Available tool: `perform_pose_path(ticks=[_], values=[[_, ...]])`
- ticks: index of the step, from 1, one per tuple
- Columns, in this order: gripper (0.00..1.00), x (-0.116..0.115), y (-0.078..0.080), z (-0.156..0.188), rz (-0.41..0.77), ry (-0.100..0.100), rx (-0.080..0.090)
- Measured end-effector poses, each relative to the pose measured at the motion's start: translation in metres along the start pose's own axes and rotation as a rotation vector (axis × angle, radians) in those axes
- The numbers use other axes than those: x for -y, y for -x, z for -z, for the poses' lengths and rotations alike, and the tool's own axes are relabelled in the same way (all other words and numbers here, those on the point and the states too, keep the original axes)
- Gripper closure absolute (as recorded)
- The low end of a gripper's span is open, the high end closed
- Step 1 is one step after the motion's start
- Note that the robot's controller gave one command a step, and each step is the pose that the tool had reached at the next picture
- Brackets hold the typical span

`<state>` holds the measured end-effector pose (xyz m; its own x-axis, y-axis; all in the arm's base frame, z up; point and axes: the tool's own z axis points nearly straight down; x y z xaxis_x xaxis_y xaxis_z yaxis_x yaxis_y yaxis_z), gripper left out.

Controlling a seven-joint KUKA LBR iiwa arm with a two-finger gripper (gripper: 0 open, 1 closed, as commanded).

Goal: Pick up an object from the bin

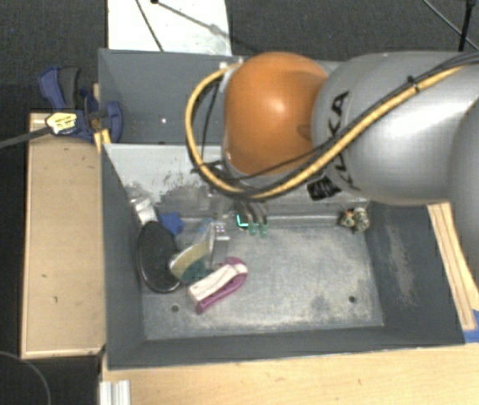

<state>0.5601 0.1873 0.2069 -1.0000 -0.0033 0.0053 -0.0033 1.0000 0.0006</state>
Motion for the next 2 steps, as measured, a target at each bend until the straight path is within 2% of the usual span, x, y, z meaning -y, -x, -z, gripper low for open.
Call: perform_pose_path(ticks=[1, 2], values=[[0.00, 0.0308, -0.0228, -0.1382, -0.014, 0.000, 0.000], [1.00, 0.0292, -0.0172, -0.1322, -0.017, 0.006, 0.021]])
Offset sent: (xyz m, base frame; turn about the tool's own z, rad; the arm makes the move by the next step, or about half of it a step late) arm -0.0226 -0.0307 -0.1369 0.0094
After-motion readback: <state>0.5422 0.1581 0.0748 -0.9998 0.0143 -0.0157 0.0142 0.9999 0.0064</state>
